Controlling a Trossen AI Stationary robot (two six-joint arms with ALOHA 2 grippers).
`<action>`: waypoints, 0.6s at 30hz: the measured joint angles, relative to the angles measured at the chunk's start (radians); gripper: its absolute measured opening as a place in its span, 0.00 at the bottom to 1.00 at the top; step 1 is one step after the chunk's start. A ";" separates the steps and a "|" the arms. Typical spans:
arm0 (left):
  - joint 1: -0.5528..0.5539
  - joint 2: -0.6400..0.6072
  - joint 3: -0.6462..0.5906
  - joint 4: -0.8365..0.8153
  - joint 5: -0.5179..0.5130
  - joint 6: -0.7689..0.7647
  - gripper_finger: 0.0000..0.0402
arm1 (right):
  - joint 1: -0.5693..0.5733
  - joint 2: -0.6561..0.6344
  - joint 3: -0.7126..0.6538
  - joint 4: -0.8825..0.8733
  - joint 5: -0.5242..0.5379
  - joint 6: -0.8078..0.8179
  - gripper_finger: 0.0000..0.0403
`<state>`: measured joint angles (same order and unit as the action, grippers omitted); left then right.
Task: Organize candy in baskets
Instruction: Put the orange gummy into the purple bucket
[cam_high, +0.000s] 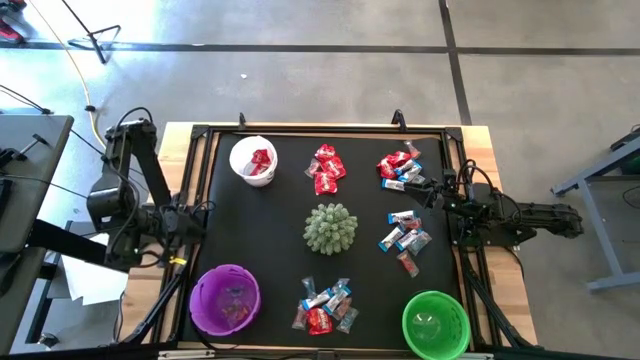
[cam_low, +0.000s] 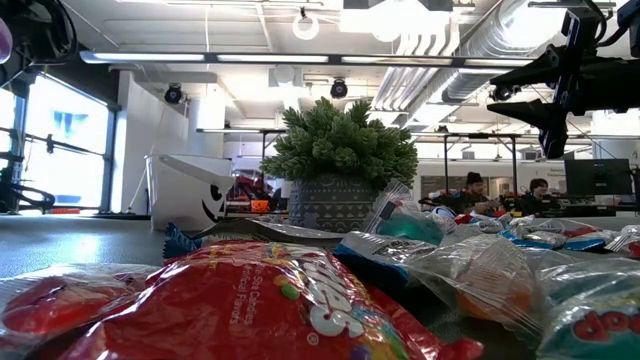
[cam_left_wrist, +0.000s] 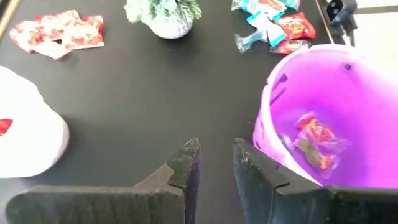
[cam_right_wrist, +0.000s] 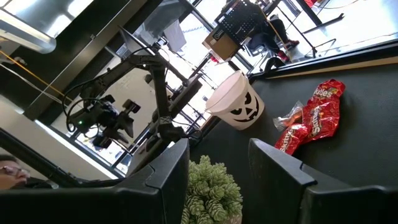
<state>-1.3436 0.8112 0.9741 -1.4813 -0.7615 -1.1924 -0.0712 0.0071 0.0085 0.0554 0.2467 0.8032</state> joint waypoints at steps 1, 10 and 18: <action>0.005 0.000 0.000 -0.007 -0.006 -0.001 0.21 | 0.000 0.000 0.000 0.000 0.000 0.000 0.40; 0.052 0.000 -0.001 0.009 -0.047 0.069 0.21 | 0.000 0.000 0.000 0.000 0.000 0.000 0.40; 0.187 0.015 -0.001 0.128 -0.160 0.223 0.21 | 0.000 0.000 0.000 0.000 0.000 0.000 0.40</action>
<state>-1.1564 0.8259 0.9730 -1.3529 -0.9219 -0.9692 -0.0715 0.0071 0.0086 0.0554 0.2467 0.8035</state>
